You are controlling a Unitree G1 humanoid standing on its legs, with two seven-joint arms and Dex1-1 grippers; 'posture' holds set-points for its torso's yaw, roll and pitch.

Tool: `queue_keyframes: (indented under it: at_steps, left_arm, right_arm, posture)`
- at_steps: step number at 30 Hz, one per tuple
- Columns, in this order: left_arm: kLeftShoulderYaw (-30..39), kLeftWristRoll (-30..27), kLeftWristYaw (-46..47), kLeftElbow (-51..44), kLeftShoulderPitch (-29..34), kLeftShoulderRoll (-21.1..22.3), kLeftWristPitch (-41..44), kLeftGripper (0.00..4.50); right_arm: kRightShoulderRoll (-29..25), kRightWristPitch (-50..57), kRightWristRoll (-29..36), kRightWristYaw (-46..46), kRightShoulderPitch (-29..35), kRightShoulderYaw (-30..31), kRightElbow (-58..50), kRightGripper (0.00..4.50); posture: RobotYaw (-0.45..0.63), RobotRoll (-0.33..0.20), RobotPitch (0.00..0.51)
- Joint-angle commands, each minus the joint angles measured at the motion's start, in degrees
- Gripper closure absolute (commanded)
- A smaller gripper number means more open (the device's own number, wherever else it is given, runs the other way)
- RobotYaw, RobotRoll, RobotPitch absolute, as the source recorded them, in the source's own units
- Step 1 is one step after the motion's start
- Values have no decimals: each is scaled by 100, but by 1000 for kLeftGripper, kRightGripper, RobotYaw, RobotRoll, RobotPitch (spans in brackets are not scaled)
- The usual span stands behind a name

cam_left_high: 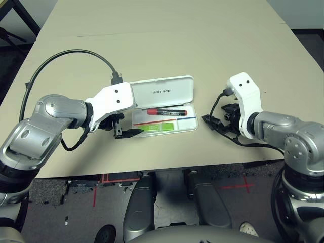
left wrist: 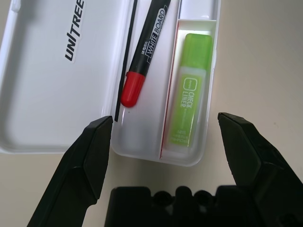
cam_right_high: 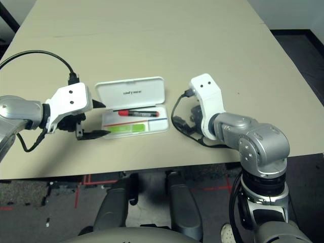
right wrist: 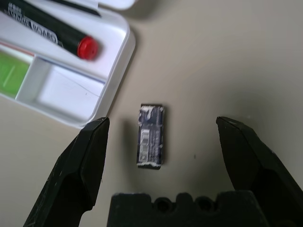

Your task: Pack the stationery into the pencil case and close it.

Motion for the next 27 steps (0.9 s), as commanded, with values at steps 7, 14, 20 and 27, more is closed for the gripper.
queue_keyframes:
  at_steps: [7, 14, 20, 27]
  left_arm:
    - [-45, -20, 59, -115, 2, 1, 92, 38]
    - [-44, -30, 102, -138, -10, -15, 133, 38]
    - [-53, -42, 122, -155, -7, -23, 142, 12]
    - [-60, -43, 125, -143, 3, -28, 131, 0]
  right_arm:
    - [58, 117, 74, -217, 57, 221, 27, 0]
    - [120, 117, 25, -279, 119, 330, 89, 0]
    - [148, 117, 10, -297, 172, 339, 145, 181]
    - [80, 117, -38, -267, 214, 330, 185, 2438]
  posture:
    - [-11, 0, 259]
    - [-8, 0, 258]
    - [-7, 0, 258]
    - [-8, 0, 259]
